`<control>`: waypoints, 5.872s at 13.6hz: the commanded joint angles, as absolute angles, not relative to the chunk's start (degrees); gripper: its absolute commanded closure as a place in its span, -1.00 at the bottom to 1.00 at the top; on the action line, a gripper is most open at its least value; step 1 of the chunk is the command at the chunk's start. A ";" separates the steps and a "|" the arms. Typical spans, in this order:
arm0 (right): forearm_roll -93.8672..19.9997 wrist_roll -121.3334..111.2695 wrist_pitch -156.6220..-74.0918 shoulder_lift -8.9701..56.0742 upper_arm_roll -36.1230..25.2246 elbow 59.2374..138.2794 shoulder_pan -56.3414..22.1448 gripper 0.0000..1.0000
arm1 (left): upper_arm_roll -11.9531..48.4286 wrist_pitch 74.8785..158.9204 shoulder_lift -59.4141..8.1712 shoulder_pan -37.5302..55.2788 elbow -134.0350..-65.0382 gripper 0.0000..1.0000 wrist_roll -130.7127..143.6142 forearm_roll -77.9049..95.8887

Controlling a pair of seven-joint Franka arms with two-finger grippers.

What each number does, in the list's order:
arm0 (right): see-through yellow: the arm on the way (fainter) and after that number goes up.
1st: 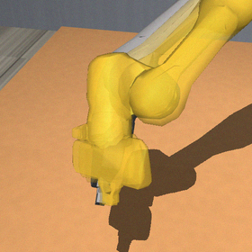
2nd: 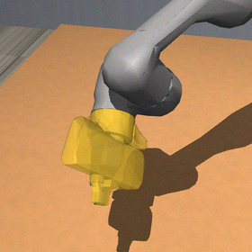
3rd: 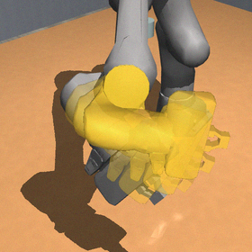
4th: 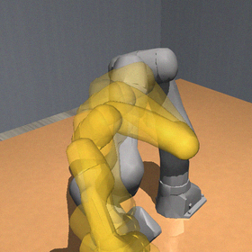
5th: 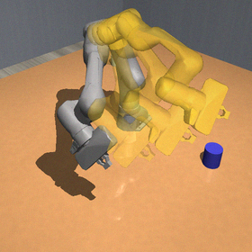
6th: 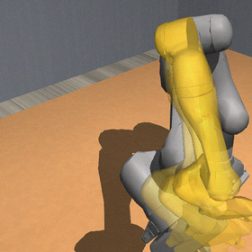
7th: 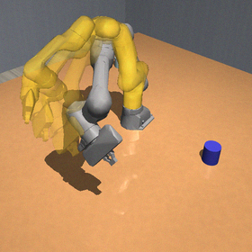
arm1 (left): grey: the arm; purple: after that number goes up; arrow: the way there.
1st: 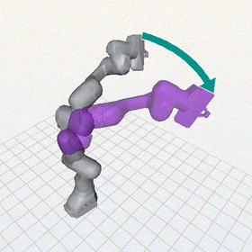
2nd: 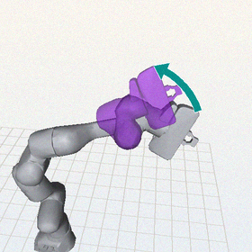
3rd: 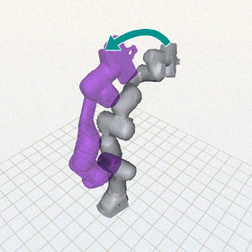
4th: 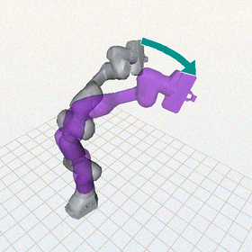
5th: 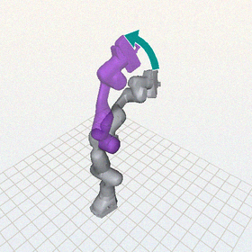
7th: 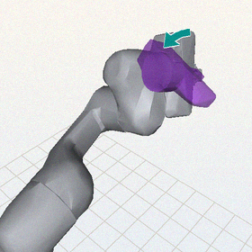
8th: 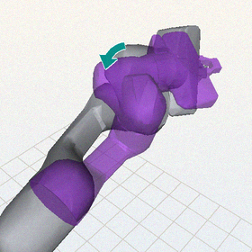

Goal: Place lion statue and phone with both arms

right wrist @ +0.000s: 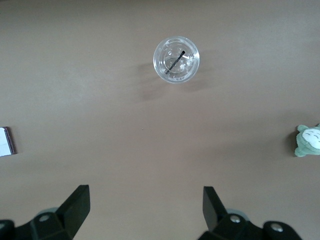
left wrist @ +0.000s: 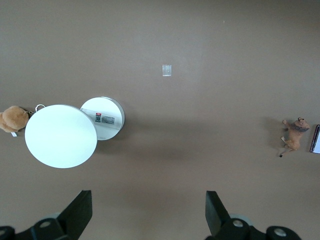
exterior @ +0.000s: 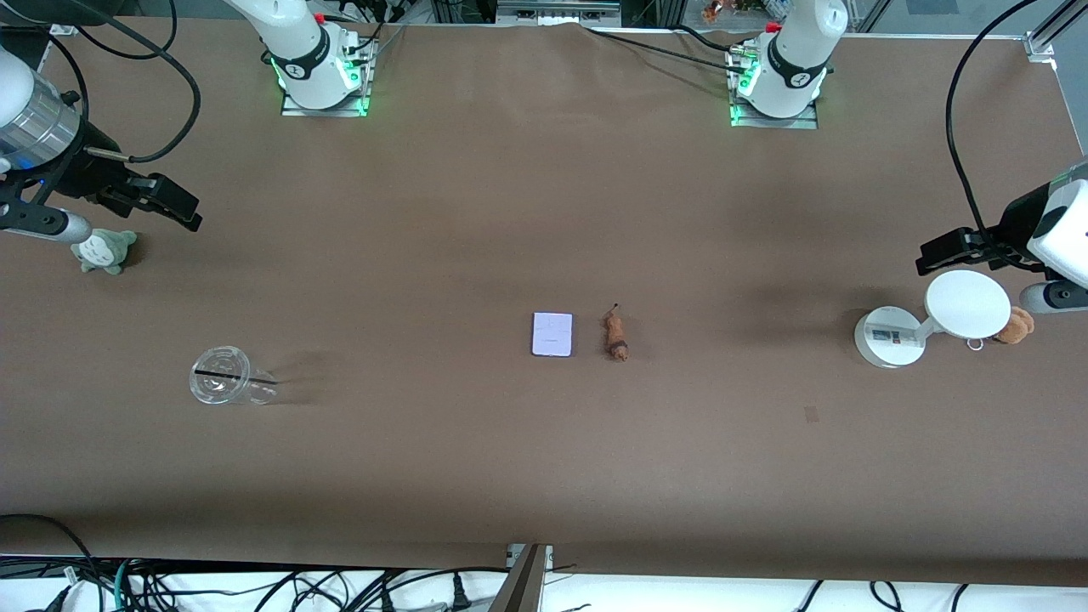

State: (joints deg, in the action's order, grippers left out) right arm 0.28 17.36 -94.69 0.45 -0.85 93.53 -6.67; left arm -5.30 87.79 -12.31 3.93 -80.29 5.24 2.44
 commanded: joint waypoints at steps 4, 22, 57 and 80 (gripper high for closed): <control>0.09 19.25 -95.71 0.26 -0.26 92.37 -6.42 -1.00 | -5.54 87.28 -13.01 4.31 -78.57 -1.00 4.22 1.93; 0.26 19.86 -96.24 0.18 -0.18 92.29 -7.38 -1.00 | -5.54 87.28 -13.10 4.31 -78.57 -1.00 4.13 1.93; 2.12 19.86 -100.00 17.91 0.52 90.63 -23.54 -1.00 | -4.04 117.15 -40.51 31.02 -77.42 -1.00 29.79 6.24; -4.75 30.32 -119.71 38.14 0.35 79.45 -33.22 -1.00 | -3.96 130.43 -42.63 35.25 -88.42 1.00 38.67 7.03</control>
State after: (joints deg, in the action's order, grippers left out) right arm -5.74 29.71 -120.28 37.65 0.42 80.80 -33.02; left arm -3.10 130.39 -42.94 34.45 -88.38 37.88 5.65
